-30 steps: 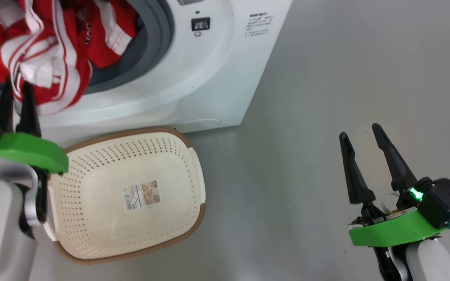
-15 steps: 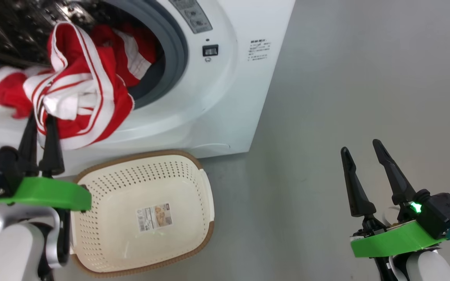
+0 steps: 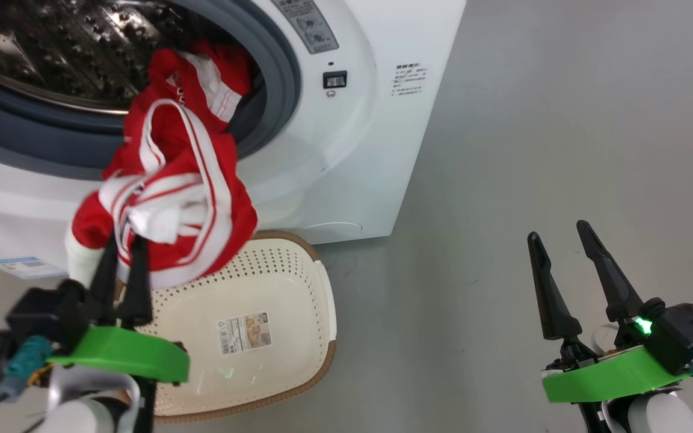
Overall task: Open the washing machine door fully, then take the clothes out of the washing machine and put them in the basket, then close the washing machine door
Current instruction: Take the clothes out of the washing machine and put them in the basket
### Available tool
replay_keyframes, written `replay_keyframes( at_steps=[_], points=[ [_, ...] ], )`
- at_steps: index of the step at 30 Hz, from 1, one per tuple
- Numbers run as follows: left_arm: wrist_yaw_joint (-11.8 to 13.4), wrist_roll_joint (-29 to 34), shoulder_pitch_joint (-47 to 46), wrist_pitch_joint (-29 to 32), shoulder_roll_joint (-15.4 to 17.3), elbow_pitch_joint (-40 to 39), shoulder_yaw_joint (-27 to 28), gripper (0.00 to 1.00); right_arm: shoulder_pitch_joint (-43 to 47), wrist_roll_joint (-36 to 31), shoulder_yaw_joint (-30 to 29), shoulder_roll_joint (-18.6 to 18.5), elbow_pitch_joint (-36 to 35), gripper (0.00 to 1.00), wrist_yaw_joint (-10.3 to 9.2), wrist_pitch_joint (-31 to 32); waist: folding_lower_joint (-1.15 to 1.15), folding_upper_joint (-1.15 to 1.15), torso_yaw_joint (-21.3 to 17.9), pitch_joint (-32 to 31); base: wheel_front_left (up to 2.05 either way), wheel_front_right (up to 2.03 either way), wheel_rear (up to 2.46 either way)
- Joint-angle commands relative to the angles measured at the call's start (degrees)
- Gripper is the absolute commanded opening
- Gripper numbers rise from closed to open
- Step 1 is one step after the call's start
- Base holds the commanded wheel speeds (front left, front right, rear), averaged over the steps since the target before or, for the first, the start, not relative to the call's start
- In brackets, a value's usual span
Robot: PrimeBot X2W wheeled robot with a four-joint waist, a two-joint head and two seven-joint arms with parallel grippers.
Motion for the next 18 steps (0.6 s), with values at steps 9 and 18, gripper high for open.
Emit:
replay_keyframes(
  at_steps=[9,18],
  points=[
    [-2.3,-1.8,-0.5,-0.6,-2.0,8.0,-1.6,0.0,-1.0,-0.5,1.3,-0.5,-1.7,1.0,0.28,-0.4,0.0,0.0,-0.3,1.7,0.0,0.0,0.0],
    [-6.1,-3.7,-4.2,-2.2,-4.8,23.2,-3.5,0.0,-2.2,-0.3,1.7,-0.5,-1.6,1.0,0.28,-0.4,0.0,0.0,-1.2,4.3,0.0,0.0,0.0]
  ],
)
